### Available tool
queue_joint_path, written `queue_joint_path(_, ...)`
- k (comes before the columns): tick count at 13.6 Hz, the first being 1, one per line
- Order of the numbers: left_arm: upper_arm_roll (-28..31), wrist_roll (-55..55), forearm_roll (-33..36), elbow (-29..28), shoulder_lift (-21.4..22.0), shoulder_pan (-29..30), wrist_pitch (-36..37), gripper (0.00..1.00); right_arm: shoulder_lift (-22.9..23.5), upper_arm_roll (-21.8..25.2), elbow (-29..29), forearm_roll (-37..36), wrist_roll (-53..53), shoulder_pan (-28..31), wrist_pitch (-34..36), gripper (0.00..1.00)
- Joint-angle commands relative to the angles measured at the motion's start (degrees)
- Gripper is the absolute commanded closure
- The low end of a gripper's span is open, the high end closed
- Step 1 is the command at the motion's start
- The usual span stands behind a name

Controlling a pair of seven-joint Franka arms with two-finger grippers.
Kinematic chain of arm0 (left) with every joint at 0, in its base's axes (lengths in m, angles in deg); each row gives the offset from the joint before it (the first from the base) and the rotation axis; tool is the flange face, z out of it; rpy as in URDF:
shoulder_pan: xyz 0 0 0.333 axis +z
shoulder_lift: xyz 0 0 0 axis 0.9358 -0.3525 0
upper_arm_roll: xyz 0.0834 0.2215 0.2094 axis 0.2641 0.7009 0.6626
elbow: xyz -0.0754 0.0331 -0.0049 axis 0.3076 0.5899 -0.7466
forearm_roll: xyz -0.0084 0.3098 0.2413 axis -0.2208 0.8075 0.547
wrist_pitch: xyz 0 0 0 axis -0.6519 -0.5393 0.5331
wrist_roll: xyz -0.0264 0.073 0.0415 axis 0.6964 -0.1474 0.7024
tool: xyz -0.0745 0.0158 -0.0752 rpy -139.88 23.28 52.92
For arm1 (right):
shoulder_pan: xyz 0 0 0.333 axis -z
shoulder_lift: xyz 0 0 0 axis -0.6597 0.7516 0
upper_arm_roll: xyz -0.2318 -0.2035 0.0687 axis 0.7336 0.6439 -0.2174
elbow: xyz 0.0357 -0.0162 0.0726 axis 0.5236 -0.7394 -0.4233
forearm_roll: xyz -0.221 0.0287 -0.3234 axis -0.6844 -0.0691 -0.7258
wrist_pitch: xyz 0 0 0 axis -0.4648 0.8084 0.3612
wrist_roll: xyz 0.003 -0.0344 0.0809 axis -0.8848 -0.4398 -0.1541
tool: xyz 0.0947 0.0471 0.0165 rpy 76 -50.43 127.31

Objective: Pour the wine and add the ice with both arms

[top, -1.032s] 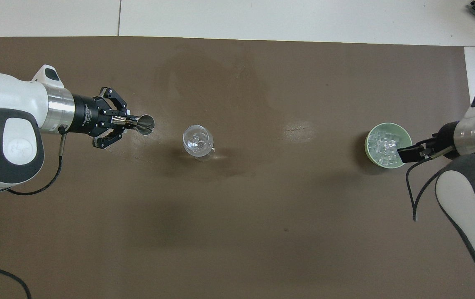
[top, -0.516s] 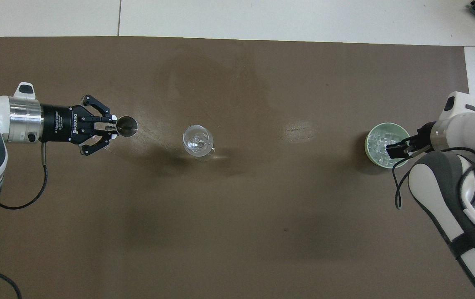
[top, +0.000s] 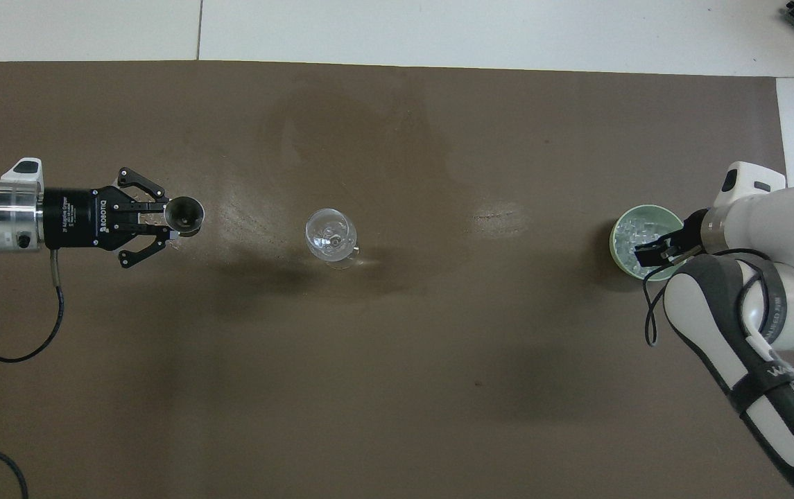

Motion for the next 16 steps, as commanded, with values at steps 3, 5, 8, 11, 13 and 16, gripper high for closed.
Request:
queue_joint_path(3, -0.7, -2.3, -7.1, 1.3, -4.7, 4.7, 5.9, 1.00, 0.6, 0.0, -1.9, -0.5, 1.7, 0.7, -4.3, 0.16)
queue_joint_path(5, -0.8, -2.3, -8.5, 1.3, -5.3, 5.3, 7.4, 1.00, 0.9, 0.0, -2.2, -0.6, 1.7, 0.9, -4.6, 0.25)
queue_joint_path(8, -0.8, -2.3, -9.4, 1.7, -6.9, 6.8, 9.9, 1.00, 0.9, 0.0, -2.3, -0.6, 1.7, 1.1, -4.6, 0.27)
queue_joint_path(11, -0.7, -2.3, -10.7, 1.8, -9.9, 8.8, 12.2, 1.00, 1.4, 0.1, -2.3, -0.6, 1.7, 1.1, -5.7, 0.40)
queue_joint_path(13, -0.7, -2.2, -10.6, 2.6, -12.0, 9.5, 12.3, 1.00, 1.5, 0.0, -2.3, -0.6, 1.5, 1.1, -6.2, 0.48)
queue_joint_path(16, -0.7, -2.3, -10.2, 6.0, -16.3, 10.8, 15.5, 1.00, 1.7, 0.0, -2.3, -0.6, 1.3, 1.1, -6.3, 0.48)
